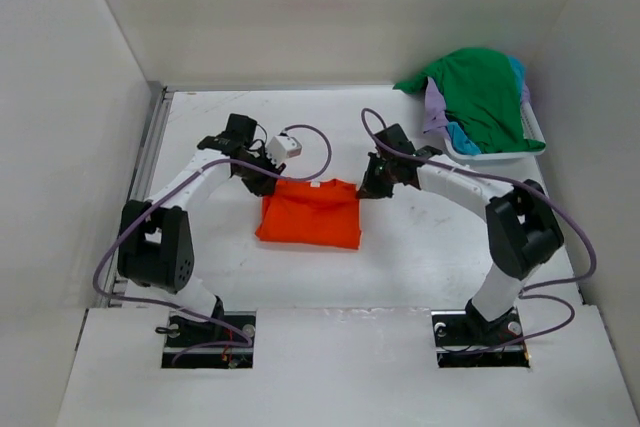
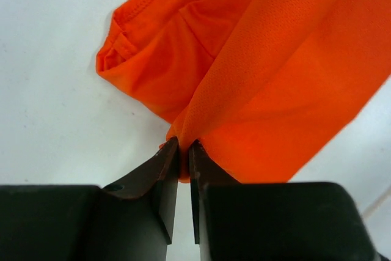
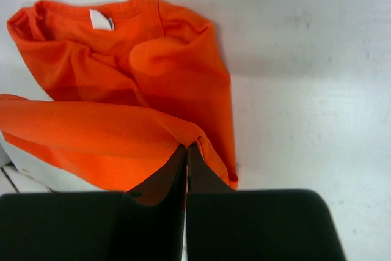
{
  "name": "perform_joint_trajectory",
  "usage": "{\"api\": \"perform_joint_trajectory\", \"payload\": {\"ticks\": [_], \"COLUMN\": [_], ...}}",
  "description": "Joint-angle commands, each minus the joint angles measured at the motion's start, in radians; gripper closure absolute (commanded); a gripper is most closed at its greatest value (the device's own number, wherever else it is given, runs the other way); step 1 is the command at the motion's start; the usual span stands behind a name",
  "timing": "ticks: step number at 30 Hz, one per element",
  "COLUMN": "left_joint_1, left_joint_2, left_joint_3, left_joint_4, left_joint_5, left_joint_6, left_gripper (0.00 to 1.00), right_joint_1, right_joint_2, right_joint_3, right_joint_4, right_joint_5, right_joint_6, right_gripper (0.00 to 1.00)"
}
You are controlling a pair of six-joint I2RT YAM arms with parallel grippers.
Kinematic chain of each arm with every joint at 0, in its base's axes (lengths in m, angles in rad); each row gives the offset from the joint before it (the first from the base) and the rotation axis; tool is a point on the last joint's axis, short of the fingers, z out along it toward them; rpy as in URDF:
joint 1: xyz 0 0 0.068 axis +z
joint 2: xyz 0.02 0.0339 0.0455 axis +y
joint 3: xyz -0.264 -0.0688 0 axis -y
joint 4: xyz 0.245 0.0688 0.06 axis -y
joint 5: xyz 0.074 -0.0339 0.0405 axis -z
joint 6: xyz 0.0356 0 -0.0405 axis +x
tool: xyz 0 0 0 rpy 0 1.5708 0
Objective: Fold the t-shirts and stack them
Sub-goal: Fold the long partially folded tshirt into a neat square, then smooth out wrinkles on the folded tshirt
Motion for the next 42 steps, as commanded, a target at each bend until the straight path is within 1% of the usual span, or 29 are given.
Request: {"api": "perform_joint_trajectory", "payload": {"ticks": [1, 4, 6, 8, 9, 10, 12, 15, 18, 20, 23, 26, 29, 32, 36, 39, 42], "left_joint_1": [0.029, 0.044, 0.055, 0.067, 0.074, 0.080, 0.097, 0.126, 0.138, 0.133, 0.101, 0.065, 0.034, 0.015, 0.023, 0.041, 0.074], "left_joint_2": [0.047, 0.114, 0.152, 0.191, 0.209, 0.229, 0.255, 0.249, 0.194, 0.128, 0.052, 0.062, 0.091, 0.137, 0.217, 0.275, 0.317], "left_joint_3": [0.073, 0.099, 0.116, 0.134, 0.148, 0.166, 0.207, 0.260, 0.263, 0.222, 0.150, 0.122, 0.087, 0.085, 0.120, 0.154, 0.186], "left_joint_4": [0.135, 0.184, 0.221, 0.269, 0.293, 0.316, 0.349, 0.363, 0.361, 0.358, 0.334, 0.254, 0.240, 0.240, 0.246, 0.267, 0.300], "left_joint_5": [0.004, -0.008, -0.016, -0.027, -0.040, -0.062, -0.096, -0.108, -0.110, -0.100, -0.073, 0.013, 0.076, 0.090, 0.078, 0.033, -0.024], "left_joint_6": [-0.040, -0.065, -0.086, -0.106, -0.114, -0.126, -0.152, -0.197, -0.221, -0.220, -0.215, -0.223, -0.238, -0.257, -0.284, -0.310, -0.329], "left_gripper": [0.89, 0.85, 0.80, 0.76, 0.75, 0.73, 0.68, 0.64, 0.62, 0.61, 0.60, 0.63, 0.65, 0.65, 0.66, 0.66, 0.66], "right_joint_1": [-0.033, -0.052, -0.066, -0.082, -0.091, -0.097, -0.103, -0.097, -0.089, -0.060, -0.016, 0.035, 0.055, 0.055, 0.049, 0.032, 0.012], "right_joint_2": [0.062, 0.131, 0.167, 0.190, 0.193, 0.193, 0.173, 0.113, 0.037, -0.022, -0.077, -0.067, 0.004, 0.099, 0.194, 0.226, 0.230], "right_joint_3": [0.099, 0.151, 0.169, 0.174, 0.172, 0.169, 0.159, 0.136, 0.093, 0.051, -0.013, -0.033, -0.006, 0.051, 0.131, 0.168, 0.168], "right_joint_4": [0.083, 0.092, 0.094, 0.115, 0.130, 0.155, 0.217, 0.311, 0.363, 0.362, 0.322, 0.270, 0.241, 0.216, 0.221, 0.245, 0.267], "right_joint_5": [0.018, 0.021, 0.027, 0.053, 0.070, 0.084, 0.098, 0.107, 0.132, 0.170, 0.196, 0.172, 0.132, 0.115, 0.107, 0.139, 0.169], "right_joint_6": [-0.025, -0.034, -0.040, -0.048, -0.051, -0.058, -0.092, -0.132, -0.161, -0.172, -0.151, -0.112, -0.086, -0.065, -0.063, -0.062, -0.045], "right_gripper": [1.00, 0.94, 0.90, 0.83, 0.78, 0.75, 0.72, 0.63, 0.61, 0.63, 0.73, 0.88, 0.96, 0.99, 0.99, 0.99, 0.99]}}
